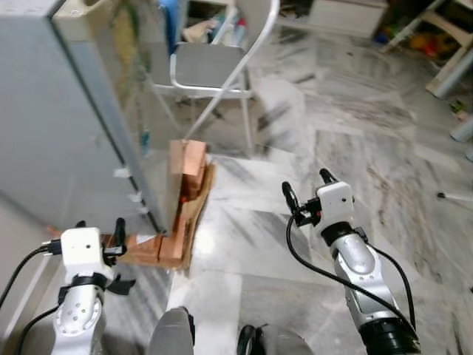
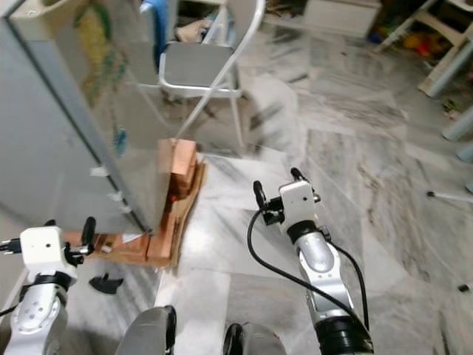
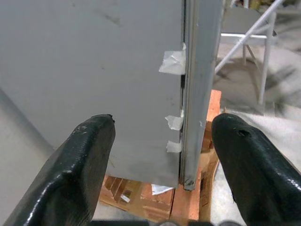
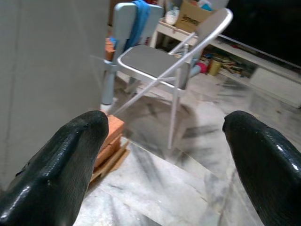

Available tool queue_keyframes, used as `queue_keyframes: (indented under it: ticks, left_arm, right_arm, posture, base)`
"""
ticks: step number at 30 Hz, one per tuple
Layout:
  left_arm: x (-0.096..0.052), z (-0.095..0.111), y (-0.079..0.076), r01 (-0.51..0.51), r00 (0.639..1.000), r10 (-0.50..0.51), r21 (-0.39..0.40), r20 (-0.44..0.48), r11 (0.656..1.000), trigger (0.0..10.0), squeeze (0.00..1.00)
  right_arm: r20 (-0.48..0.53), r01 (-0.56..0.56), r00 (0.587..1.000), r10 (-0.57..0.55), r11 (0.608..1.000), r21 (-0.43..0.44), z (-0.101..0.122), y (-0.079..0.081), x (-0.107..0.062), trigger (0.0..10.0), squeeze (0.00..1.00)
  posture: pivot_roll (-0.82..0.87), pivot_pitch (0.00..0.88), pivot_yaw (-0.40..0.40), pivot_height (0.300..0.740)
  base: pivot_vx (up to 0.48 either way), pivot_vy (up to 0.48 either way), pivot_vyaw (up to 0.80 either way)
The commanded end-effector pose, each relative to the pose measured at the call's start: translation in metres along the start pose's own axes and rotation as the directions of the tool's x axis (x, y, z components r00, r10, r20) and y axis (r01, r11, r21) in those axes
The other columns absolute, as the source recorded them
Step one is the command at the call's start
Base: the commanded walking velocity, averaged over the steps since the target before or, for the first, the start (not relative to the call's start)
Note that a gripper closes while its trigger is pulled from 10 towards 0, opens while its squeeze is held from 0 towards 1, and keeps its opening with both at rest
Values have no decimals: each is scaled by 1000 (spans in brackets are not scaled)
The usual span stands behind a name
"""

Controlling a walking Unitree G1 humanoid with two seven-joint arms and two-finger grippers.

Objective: Restocking fridge

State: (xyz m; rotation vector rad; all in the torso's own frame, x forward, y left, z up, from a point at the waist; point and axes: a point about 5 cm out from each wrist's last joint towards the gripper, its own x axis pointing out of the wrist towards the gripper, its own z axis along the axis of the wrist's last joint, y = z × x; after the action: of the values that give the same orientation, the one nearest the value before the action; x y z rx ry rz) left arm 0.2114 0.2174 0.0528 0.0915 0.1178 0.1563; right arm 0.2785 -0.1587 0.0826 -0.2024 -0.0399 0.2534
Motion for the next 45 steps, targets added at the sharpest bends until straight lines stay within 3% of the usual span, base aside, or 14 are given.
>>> queue_keyframes:
  ticks: [1, 16, 26, 45]
  left_arm:
    - [2, 5, -4, 17, 1000, -17, -2, 16, 1000, 10000, 0]
    - [7, 14, -7, 49, 997, -48, -15, 57, 999, 10000, 0]
    - [8, 13, -11, 80, 995, -79, -14, 56, 997, 10000, 0]
    - [10, 16, -17, 128, 989, -126, -24, 80, 991, 10000, 0]
  right_arm:
    - [-3, 21, 1000, -21, 1000, 1, 1, -5, -1, 10000, 0]
    - [5, 27, 1000, -27, 1000, -5, 4, -5, -1, 10000, 0]
    - [-14, 76, 997, -76, 997, -27, 2, -10, -2, 10000, 0]
    - [-39, 82, 996, -83, 997, -3, 1, -10, -2, 10000, 0]
  posture:
    - [106, 121, -79, 740]
    - [101, 136, -74, 740]
    - [99, 141, -81, 740]
    - [92, 144, -85, 740]
  base:
    - [0, 0, 700]
    - [99, 0, 643]
    - [0, 0, 0]
    - [13, 0, -800]
